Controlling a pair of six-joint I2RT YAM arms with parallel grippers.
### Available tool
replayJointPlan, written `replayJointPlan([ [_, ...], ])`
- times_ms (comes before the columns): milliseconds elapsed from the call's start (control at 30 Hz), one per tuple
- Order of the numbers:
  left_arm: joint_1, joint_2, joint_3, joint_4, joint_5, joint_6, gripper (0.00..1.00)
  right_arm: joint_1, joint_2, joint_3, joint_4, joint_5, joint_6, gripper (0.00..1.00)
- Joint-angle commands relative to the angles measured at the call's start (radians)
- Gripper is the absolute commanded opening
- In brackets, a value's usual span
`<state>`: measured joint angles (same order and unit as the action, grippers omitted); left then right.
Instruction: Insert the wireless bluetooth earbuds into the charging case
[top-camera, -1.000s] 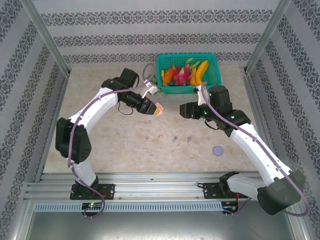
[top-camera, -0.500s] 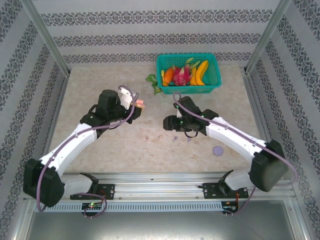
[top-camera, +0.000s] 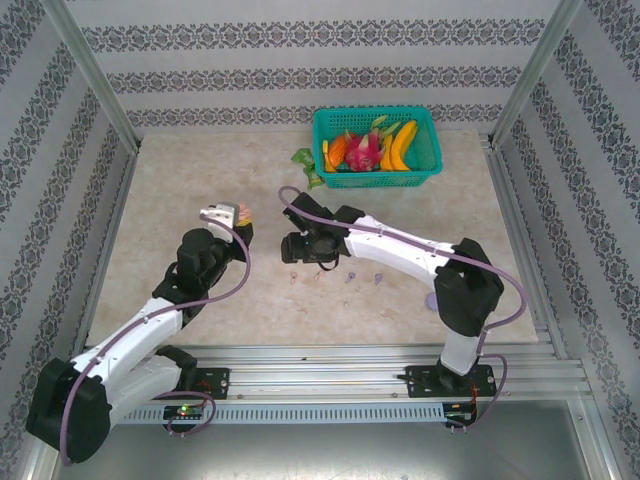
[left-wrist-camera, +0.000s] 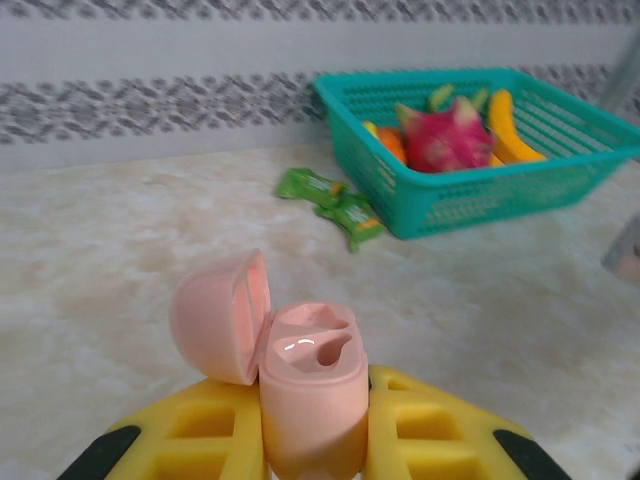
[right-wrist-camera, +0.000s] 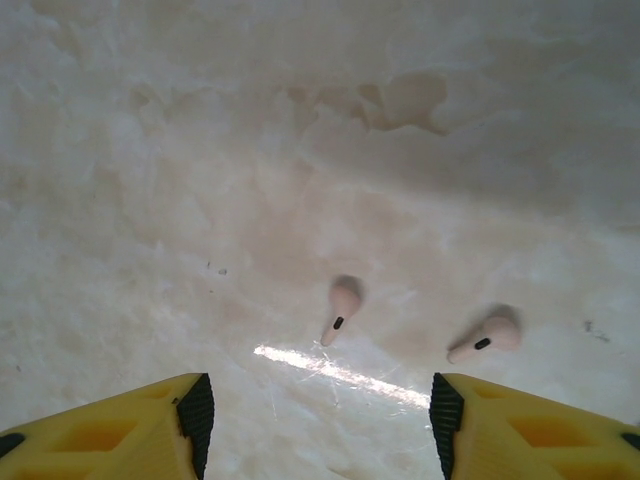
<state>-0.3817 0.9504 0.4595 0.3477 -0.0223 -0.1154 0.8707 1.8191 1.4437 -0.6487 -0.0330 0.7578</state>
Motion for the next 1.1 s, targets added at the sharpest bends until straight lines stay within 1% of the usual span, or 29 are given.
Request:
replayJointPlan([
  [0, 0.02, -0.024, -0.013, 0.14, -0.108, -0.052, 0.0, 0.022, 0.056, 0.051, -0.074, 0.052, 0.062, 0.59],
  [133, 0.027, -0.028, -0.04, 0.162, -0.132, -0.079, 0.0, 0.043, 0.133, 0.1, -0.122, 0.094, 0.109, 0.58],
  [200, 0.034, -0.038, -0.064, 0.198, -0.132, -0.099, 0.0, 0.053, 0.174, 0.13, -0.153, 0.116, 0.13, 0.57],
  [267, 0.042, -0.051, -0.091, 0.238, -0.113, -0.11, 0.0, 0.06, 0.208, 0.156, -0.165, 0.119, 0.148, 0.57],
  [400, 0.067, -0.067, -0.128, 0.301, -0.036, -0.12, 0.0, 0.068, 0.261, 0.198, -0.182, 0.126, 0.174, 0.56],
  [500, 0.078, -0.066, -0.123, 0.295, 0.005, -0.119, 0.0, 0.072, 0.291, 0.218, -0.183, 0.117, 0.19, 0.54],
  [700, 0.082, -0.064, -0.12, 0.302, 0.036, -0.115, 0.0, 0.082, 0.334, 0.237, -0.196, 0.122, 0.222, 0.5],
  [1067, 0.085, -0.074, -0.125, 0.306, 0.045, -0.11, 0.0, 0.094, 0.399, 0.287, -0.214, 0.125, 0.252, 0.45],
])
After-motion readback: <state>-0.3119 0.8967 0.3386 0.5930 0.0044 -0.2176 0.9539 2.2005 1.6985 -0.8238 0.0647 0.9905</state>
